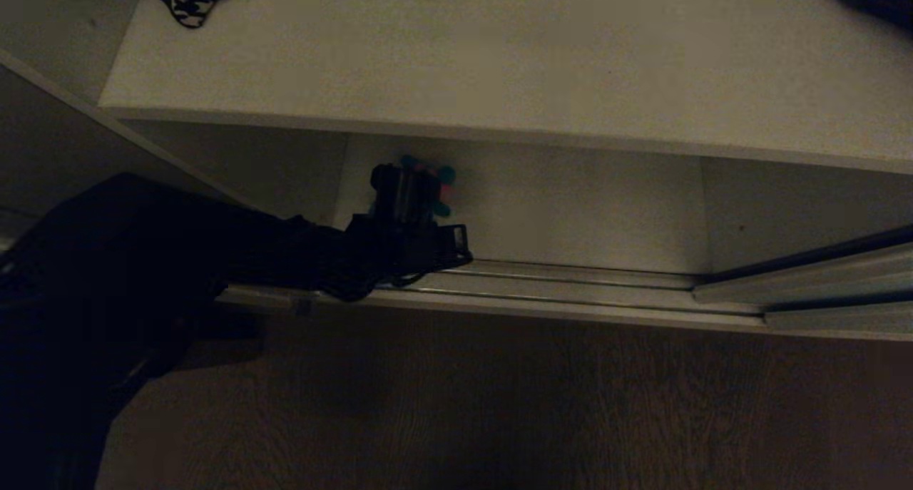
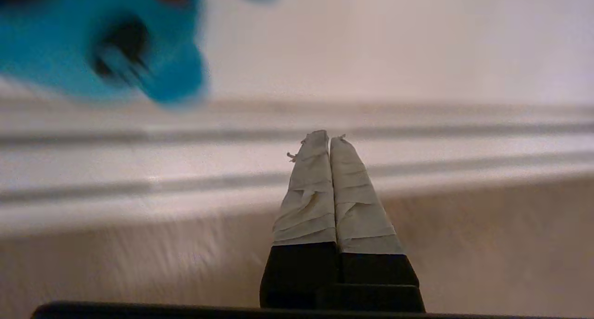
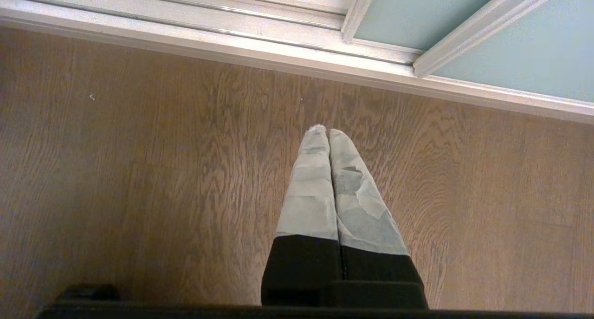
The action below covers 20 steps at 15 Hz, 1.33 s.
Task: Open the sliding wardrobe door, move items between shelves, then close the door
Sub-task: Place the blue doll on the higher shelf
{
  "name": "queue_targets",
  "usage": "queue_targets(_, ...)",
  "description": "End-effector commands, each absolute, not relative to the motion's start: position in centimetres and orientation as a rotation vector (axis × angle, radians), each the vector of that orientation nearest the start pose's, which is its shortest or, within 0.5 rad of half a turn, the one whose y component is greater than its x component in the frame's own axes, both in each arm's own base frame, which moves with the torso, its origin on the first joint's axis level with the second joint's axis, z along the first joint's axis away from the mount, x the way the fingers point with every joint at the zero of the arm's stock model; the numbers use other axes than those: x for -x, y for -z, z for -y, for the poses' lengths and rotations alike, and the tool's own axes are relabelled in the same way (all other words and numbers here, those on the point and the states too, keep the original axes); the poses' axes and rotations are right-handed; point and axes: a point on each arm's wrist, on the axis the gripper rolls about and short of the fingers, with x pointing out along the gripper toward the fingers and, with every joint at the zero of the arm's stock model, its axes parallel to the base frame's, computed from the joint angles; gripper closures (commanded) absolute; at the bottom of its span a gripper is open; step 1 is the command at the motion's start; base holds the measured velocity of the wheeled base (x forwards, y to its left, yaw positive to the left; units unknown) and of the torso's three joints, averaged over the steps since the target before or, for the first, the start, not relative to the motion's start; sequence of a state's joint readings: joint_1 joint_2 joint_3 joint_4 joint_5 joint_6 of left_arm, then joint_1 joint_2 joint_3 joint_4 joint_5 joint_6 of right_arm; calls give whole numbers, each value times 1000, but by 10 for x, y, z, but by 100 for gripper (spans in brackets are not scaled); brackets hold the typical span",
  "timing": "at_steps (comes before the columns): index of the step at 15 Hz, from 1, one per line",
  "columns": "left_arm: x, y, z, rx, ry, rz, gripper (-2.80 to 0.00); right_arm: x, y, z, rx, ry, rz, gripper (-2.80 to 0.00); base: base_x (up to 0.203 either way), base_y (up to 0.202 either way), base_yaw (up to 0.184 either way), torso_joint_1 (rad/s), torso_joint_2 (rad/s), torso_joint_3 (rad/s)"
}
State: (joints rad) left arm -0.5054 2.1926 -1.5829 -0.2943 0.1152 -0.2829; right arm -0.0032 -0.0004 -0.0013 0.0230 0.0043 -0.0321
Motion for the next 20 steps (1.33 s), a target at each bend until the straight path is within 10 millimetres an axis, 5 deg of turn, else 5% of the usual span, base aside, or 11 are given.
queue_targets(1,-426,-166,217,168,317,-324,0,23,-73,0,32,-2,-21,0,0,0,0,0,0,0)
queue_targets(2,-432,-170,214,170,309,-304,0,23,-73,0,32,-2,-21,0,0,0,0,0,0,0)
queue_targets(3,-435,-172,211,166,303,-292,-280,23,-74,0,32,-2,-20,0,0,0,0,0,0,0)
queue_targets(12,-451,-201,199,-16,305,-123,-280,23,-73,0,32,-2,-21,0,0,0,0,0,0,0)
queue_targets(20,-459,-198,170,-231,270,-193,-280,23,-73,0,32,-2,-21,0,0,0,0,0,0,0)
